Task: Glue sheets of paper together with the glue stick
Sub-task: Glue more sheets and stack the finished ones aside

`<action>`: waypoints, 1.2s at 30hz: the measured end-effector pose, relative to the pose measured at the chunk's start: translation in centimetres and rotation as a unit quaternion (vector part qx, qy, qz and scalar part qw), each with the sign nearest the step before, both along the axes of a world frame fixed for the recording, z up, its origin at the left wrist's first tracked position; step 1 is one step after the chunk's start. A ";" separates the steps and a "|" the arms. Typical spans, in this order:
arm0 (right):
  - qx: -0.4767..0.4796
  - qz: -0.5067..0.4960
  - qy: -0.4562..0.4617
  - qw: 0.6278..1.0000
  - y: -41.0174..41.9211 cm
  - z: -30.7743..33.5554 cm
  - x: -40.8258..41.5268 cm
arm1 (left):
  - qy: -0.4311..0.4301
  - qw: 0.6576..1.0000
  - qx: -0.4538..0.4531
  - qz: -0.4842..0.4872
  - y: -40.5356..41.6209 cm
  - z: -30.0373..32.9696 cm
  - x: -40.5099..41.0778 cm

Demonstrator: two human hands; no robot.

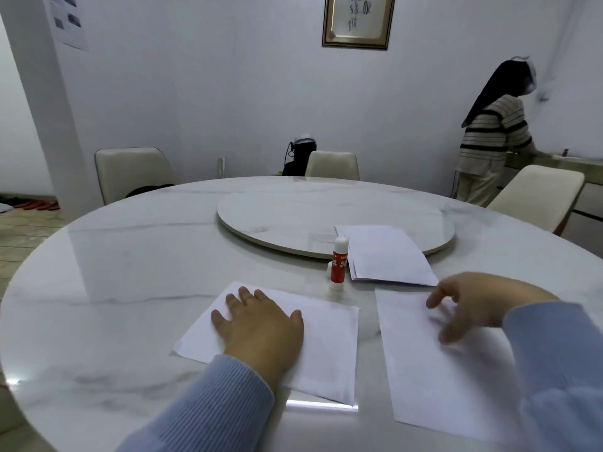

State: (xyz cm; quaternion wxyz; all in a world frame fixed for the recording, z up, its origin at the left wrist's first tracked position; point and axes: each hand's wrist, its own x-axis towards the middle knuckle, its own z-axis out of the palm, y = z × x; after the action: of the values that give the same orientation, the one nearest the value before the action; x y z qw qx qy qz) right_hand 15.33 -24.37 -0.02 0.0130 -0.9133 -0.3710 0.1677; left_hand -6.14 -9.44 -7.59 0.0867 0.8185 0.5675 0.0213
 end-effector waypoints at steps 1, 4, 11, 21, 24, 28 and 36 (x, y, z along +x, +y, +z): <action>-0.040 0.018 -0.023 0.999 0.0 -0.3 -0.2 | 0.000 1.000 -0.003 0.008 -0.2 0.1 0.0; -0.045 0.049 -0.052 0.996 -0.3 -0.6 -0.7 | 0.003 1.000 -0.016 0.026 -0.4 0.5 0.0; 0.004 0.070 -0.034 0.997 -2.9 -1.7 0.0 | 0.029 0.999 0.009 0.035 -1.3 1.2 0.3; 0.040 0.041 0.022 0.998 -6.8 -0.5 1.4 | -0.089 0.994 0.063 -0.001 -2.8 1.8 -1.6; 0.096 0.061 0.129 0.985 -9.5 1.5 2.4 | -0.325 0.945 0.010 -0.032 -4.1 2.3 -3.8; 0.372 0.123 0.361 0.846 -11.4 4.2 1.0 | -0.706 0.677 -0.178 -0.109 -7.0 3.3 -6.6; 0.527 0.156 0.494 0.674 -4.9 3.8 -9.3 | -0.707 0.435 -0.475 -0.292 -7.7 4.2 -8.2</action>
State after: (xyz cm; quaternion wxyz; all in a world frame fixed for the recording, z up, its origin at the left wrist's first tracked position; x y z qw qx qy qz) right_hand 6.02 -29.28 3.73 0.6467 -0.4682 -0.4748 0.3704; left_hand -14.30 -17.17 -3.41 0.8340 0.4652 -0.0432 0.2937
